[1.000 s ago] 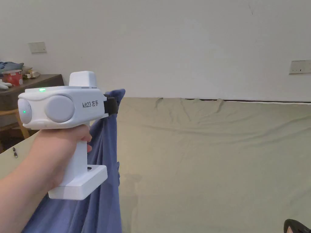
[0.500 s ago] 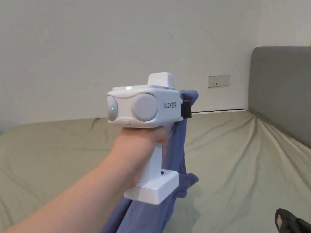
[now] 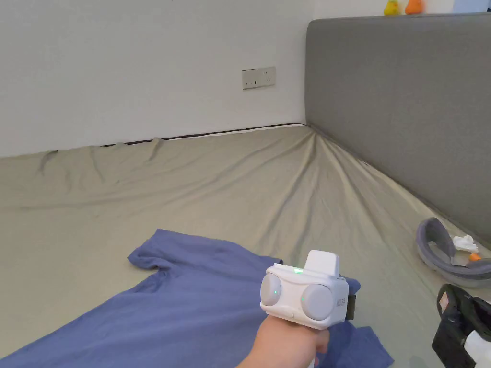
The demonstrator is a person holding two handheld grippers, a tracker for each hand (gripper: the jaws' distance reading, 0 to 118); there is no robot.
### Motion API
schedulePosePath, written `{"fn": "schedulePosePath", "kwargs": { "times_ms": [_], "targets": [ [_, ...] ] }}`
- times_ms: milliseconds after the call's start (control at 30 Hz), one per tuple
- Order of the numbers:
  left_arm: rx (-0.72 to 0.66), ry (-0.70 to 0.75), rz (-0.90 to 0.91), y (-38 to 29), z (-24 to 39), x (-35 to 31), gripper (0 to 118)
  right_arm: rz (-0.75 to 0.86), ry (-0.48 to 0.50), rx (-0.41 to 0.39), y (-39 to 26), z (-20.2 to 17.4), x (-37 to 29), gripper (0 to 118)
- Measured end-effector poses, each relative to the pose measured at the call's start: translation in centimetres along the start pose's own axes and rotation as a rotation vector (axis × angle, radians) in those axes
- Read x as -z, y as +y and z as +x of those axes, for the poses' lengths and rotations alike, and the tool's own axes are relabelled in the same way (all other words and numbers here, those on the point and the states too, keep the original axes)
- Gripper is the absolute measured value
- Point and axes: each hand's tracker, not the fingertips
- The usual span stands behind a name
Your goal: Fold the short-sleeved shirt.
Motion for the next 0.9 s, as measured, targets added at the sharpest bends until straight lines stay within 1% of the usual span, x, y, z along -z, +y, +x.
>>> {"fn": "schedulePosePath", "kwargs": {
  "times_ms": [33,67,100,133,167,200,267,367,400,500,533,600,633,667,700,733,767,800,833,900],
  "targets": [
    [0.021,0.006,-0.003,-0.7,0.1,0.8,11,-0.004,0.002,-0.018,-0.2,0.0,0.1,0],
    [0.021,0.005,0.004,-1.4,0.0,1.4,27,-0.007,0.005,-0.035,-0.1,0.1,-0.1,0],
    [0.025,0.006,0.012,-1.8,0.0,1.7,55,-0.011,0.012,-0.047,-0.3,0.0,-0.1,0],
    [0.029,0.016,0.032,-2.3,-0.2,1.9,100,-0.018,0.023,-0.059,-0.4,-0.1,-0.1,0],
    [0.032,0.029,0.047,-2.7,-0.5,1.8,118,-0.023,0.027,-0.069,-0.6,-0.1,0.0,0],
    [0.024,0.028,0.065,-2.9,-0.8,1.5,116,-0.027,0.029,-0.074,-0.8,0.0,0.1,0],
    [0.016,0.028,0.182,-3.3,-1.2,-0.7,116,-0.033,0.035,-0.073,-0.9,-0.3,0.4,0],
    [0.059,0.130,0.297,-3.6,-3.3,-5.7,116,-0.033,0.058,-0.082,-1.0,-1.0,0.8,0],
    [0.060,0.139,0.315,-3.9,-4.1,-7.6,115,-0.033,0.067,-0.091,-1.0,-1.4,0.9,0],
    [-0.030,0.192,0.389,-5.4,-8.2,-14.9,110,-0.037,0.112,-0.123,-1.3,-3.0,1.2,0],
    [-0.059,0.210,0.422,-6.3,-9.7,-17.9,110,-0.036,0.130,-0.133,-1.4,-3.7,1.3,0],
    [-0.088,0.314,0.476,-8.9,-12.7,-24.0,82,-0.043,0.183,-0.146,-1.6,-5.3,1.3,0],
    [-0.094,0.375,0.486,-10.4,-14.0,-26.8,72,-0.047,0.209,-0.157,-1.7,-6.0,1.4,0],
    [-0.110,0.436,0.490,-12.1,-15.3,-29.7,68,-0.050,0.234,-0.166,-1.8,-6.8,1.4,0],
    [-0.121,0.481,0.494,-13.6,-16.3,-32.2,59,-0.056,0.267,-0.170,-1.9,-7.4,1.5,0],
    [-0.127,0.539,0.501,-15.5,-17.5,-35.0,40,-0.097,0.306,-0.149,-2.2,-8.1,1.7,0],
    [-0.111,0.628,0.507,-17.3,-17.7,-37.7,7,-0.106,0.323,-0.143,-2.4,-8.7,1.9,0],
    [-0.137,0.710,0.498,-18.9,-18.5,-39.6,0,-0.119,0.321,-0.138,-2.6,-9.3,2.1,0],
    [-0.171,0.766,0.486,-20.6,-19.1,-41.4,0,-0.126,0.322,-0.144,-2.8,-10.0,2.3,0],
    [-0.263,0.748,0.450,-23.7,-21.8,-43.9,0,-0.136,0.332,-0.180,-3.1,-11.6,2.6,0]
  ]
}}
